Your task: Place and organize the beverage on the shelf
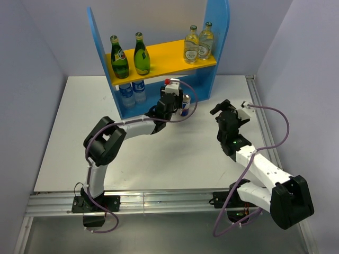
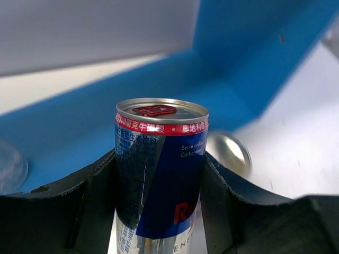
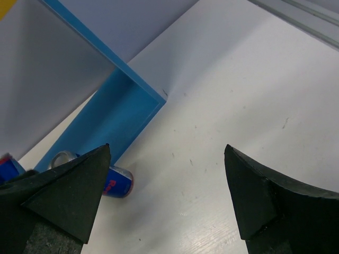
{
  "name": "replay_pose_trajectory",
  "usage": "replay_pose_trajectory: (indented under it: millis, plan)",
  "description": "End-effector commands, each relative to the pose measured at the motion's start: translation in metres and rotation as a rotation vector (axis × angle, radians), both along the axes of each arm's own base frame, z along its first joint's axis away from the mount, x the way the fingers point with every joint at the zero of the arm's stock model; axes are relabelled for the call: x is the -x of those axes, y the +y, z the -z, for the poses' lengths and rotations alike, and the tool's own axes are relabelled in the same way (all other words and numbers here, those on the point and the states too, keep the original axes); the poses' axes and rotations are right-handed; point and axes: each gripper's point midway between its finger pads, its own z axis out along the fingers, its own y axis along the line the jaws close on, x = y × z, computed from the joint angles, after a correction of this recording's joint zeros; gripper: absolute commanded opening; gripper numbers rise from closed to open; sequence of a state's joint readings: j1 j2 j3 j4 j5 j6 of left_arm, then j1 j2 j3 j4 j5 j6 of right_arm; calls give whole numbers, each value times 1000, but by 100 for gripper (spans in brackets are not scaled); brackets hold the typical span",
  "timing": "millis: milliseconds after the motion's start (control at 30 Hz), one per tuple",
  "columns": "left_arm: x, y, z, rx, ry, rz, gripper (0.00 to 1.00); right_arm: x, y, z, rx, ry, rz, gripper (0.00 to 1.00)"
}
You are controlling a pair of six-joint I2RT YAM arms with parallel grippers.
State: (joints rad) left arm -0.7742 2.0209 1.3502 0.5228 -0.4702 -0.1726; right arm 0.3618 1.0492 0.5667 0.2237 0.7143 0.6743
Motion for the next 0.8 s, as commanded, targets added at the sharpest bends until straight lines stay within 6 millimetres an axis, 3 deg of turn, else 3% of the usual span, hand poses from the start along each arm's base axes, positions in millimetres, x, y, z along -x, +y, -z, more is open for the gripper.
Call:
replay_pose_trajectory:
  millis: [0, 33, 133, 233, 267, 300, 333, 367, 400, 500, 533, 767]
  plan:
    - [-36, 11, -66, 188, -226, -95, 0, -7, 3, -9, -44, -52, 3, 95]
    - [-40, 10, -56, 186, -231, -91, 0, -8, 4, -7, -45, -47, 2, 94]
    - [-53, 12, -62, 239, -269, -104, 0, -10, 7, -7, -56, -48, -8, 94]
    - [-63, 19, -45, 276, -323, -118, 0, -13, 12, -3, -70, -49, -33, 94]
    - [-63, 28, -59, 329, -397, -135, 0, -13, 13, -2, -72, -48, -35, 94]
    - [-63, 30, -59, 345, -424, -137, 0, -14, 15, -2, -75, -49, -41, 94]
    - [-66, 29, -46, 341, -433, -135, 0, -14, 16, -1, -78, -47, -48, 94]
    - [-67, 36, -60, 382, -501, -154, 0, -15, 17, 0, -78, -45, -51, 94]
    - [-69, 37, -59, 388, -520, -164, 0, -16, 17, -1, -82, -50, -51, 93]
    - [-75, 36, -59, 417, -577, -155, 0, -17, 19, 2, -83, -44, -58, 93]
    - [-77, 35, -49, 418, -582, -153, 0, -18, 19, 3, -83, -40, -59, 93]
    - [-84, 30, -51, 508, -692, -142, 0, -21, 22, 7, -91, -37, -64, 93]
